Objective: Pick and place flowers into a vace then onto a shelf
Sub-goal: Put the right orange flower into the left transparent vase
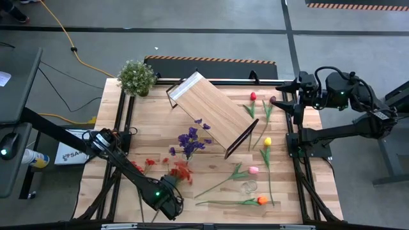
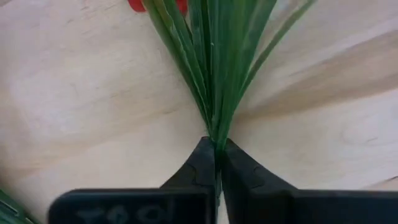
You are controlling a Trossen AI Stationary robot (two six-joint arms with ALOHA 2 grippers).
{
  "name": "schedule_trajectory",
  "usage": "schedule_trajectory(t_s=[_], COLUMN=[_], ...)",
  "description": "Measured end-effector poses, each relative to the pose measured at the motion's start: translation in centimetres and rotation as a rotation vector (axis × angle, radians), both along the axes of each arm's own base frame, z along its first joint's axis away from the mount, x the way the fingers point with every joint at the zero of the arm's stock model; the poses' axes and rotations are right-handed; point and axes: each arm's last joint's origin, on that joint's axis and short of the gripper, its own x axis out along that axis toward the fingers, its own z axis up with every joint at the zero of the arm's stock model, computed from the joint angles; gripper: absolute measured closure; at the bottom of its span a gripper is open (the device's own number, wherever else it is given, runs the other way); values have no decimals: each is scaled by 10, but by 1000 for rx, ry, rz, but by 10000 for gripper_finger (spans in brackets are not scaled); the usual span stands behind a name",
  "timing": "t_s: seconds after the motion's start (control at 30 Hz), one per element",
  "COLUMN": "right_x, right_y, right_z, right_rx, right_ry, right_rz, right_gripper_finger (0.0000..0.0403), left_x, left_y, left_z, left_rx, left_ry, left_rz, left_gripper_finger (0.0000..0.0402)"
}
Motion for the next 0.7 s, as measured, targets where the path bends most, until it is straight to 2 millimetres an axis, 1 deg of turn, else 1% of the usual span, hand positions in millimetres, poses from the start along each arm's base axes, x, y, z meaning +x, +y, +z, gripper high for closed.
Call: schedule_trajectory(t_s=[0.27,0.43,0.7], right_x=[1,1,1], right_y=[0,0,0], right_z=[2,2,2], right_rx=[-3,-3,-3], right_ry=[-18,-21,-21], right_rz=[0,0,0], right_gripper_finger=[100,100,100], left_x=[5,10,17], left_y=[-5,-11,-17], left_z=[8,17,32], left_rx=[-11,-48,-85], left_ry=[-10,-36,-68], left_rz=[16,46,46], left_gripper_finger=[361,362,362])
